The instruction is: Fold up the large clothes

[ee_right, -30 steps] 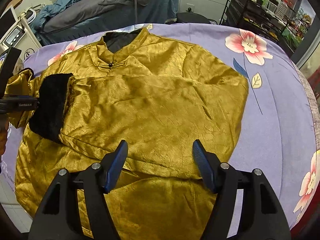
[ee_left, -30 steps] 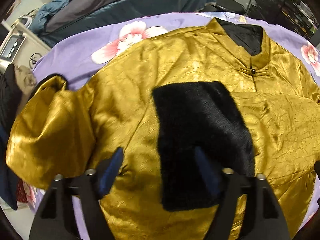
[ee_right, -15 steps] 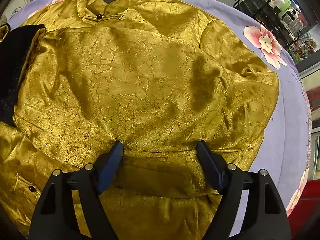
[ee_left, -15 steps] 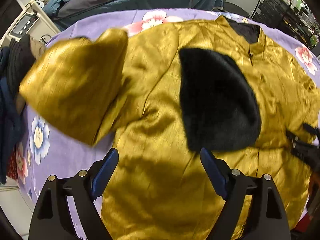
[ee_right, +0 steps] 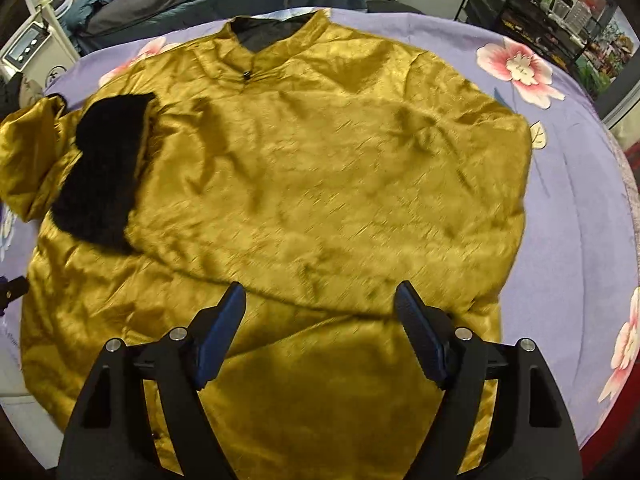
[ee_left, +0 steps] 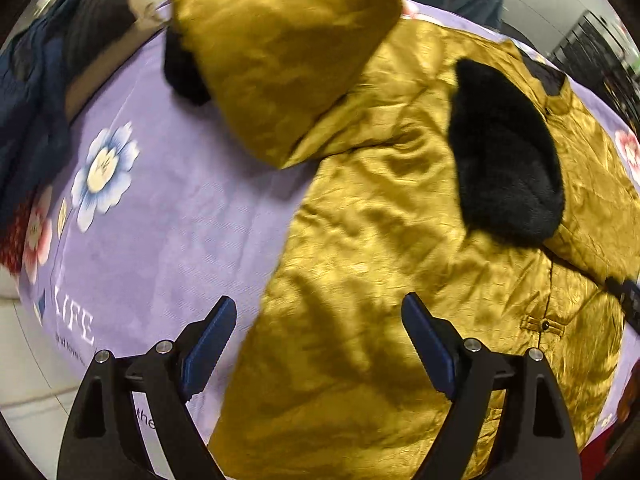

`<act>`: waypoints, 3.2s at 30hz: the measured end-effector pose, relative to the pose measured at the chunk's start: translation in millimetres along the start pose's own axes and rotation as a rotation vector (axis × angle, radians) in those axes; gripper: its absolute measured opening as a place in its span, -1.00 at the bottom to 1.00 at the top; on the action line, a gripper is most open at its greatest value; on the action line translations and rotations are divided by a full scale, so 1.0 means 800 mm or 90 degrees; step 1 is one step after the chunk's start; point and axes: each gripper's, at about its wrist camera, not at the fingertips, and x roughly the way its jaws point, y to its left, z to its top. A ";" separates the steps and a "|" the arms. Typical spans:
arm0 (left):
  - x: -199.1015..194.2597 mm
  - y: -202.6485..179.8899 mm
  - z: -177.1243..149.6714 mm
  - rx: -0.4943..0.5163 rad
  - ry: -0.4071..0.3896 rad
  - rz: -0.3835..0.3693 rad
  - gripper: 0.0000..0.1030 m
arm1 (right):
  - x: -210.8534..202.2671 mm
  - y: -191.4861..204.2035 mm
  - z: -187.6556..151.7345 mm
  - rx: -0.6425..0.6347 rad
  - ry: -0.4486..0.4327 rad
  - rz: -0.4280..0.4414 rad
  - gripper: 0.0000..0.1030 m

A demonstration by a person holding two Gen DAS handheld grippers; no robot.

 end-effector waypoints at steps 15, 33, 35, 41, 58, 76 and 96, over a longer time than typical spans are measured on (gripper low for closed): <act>-0.020 0.139 0.060 -0.205 -0.068 -0.048 0.60 | -0.008 0.032 -0.035 -0.032 0.023 -0.007 0.49; 0.068 0.198 0.222 -0.397 0.046 -0.327 0.46 | -0.035 0.010 -0.068 0.049 0.033 -0.035 0.49; 0.078 0.193 0.226 -0.391 0.043 -0.343 0.18 | -0.037 0.011 -0.073 0.046 0.033 -0.044 0.49; 0.009 0.211 0.238 -0.341 -0.119 -0.263 -0.69 | -0.032 0.015 -0.081 0.043 0.047 -0.061 0.49; 0.010 0.273 0.128 -0.381 -0.157 0.006 -0.75 | -0.028 0.051 -0.055 -0.029 0.032 -0.048 0.49; -0.083 -0.019 0.196 0.026 -0.285 -0.089 -0.75 | -0.027 0.008 -0.066 0.048 0.027 -0.038 0.49; -0.012 -0.263 0.033 0.375 -0.165 -0.093 0.56 | -0.023 -0.030 -0.071 0.110 0.037 -0.028 0.49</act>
